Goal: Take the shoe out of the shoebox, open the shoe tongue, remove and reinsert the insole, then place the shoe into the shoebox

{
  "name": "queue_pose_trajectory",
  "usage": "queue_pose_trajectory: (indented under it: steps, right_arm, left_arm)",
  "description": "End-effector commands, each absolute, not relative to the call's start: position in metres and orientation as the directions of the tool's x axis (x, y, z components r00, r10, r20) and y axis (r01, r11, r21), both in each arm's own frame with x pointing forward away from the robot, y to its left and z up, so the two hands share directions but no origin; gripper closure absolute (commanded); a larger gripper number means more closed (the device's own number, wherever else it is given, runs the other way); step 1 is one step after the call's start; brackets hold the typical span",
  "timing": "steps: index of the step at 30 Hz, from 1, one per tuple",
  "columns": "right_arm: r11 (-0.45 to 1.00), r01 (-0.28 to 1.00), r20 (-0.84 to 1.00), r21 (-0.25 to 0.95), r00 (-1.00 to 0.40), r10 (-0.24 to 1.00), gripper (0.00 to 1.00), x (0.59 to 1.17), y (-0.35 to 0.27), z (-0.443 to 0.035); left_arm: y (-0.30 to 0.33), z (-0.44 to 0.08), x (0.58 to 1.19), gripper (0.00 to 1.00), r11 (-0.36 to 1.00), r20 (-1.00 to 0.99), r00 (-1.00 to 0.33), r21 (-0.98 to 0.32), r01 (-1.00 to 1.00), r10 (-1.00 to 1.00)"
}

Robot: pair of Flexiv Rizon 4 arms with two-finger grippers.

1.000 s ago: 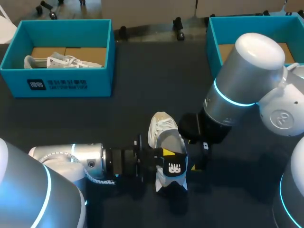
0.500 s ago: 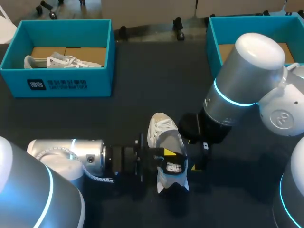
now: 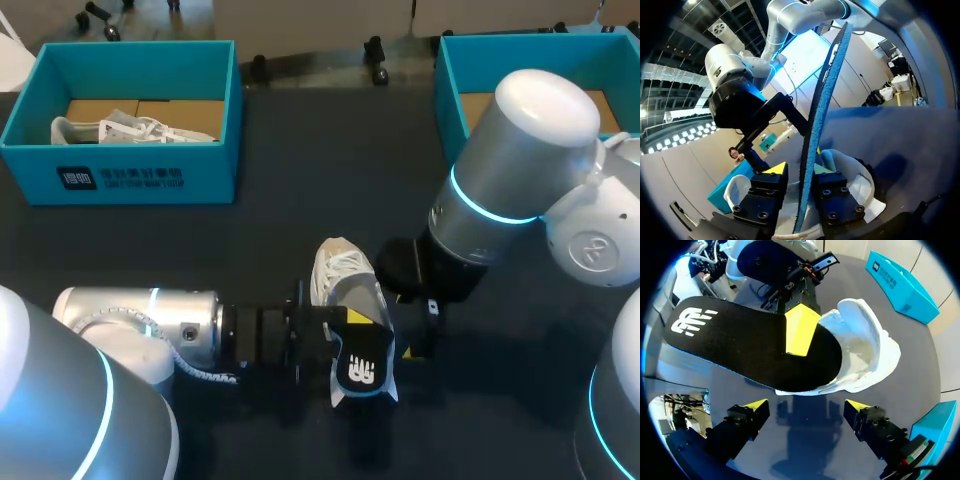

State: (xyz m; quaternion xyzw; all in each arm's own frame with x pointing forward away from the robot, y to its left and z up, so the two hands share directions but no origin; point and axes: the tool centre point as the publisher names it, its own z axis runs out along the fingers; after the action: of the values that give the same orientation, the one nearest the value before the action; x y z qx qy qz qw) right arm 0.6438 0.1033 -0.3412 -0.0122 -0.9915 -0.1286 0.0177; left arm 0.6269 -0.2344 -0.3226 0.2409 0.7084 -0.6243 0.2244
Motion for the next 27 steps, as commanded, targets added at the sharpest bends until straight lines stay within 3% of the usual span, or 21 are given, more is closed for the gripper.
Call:
queue_pose_trajectory:
  steps: [1,14,16,17,27]
  right_arm:
    - [0.967,0.029,0.036,0.254,-0.999,0.02,0.0,0.643,0.1037,-0.3427]
    - [0.967,0.029,0.036,0.254,-0.999,0.02,0.0,0.643,0.1037,-0.3427]
    - [0.967,0.029,0.036,0.254,-0.999,0.02,0.0,0.643,0.1037,-0.3427]
    - [0.967,0.029,0.036,0.254,-0.999,0.02,0.0,0.643,0.1037,-0.3427]
    - [0.967,0.029,0.036,0.254,-0.999,0.02,0.0,0.643,0.1037,-0.3427]
  left_arm:
    - [-0.2346,-0.3175,0.6212,0.72,0.122,-0.621,-0.781,-0.772,0.624,0.066]
    - [-0.2392,-0.3148,0.6177,0.78,0.188,-0.638,-0.767,-0.746,0.639,0.077]
    - [-0.2397,-0.3144,0.6167,0.86,0.196,-0.642,-0.763,-0.74,0.643,0.079]
    - [-0.2398,-0.3143,0.6161,1.0,0.197,-0.643,-0.761,-0.739,0.645,0.081]
    - [-0.2384,-0.322,0.6192,1.0,0.186,-0.673,-0.735,-0.714,0.675,0.083]
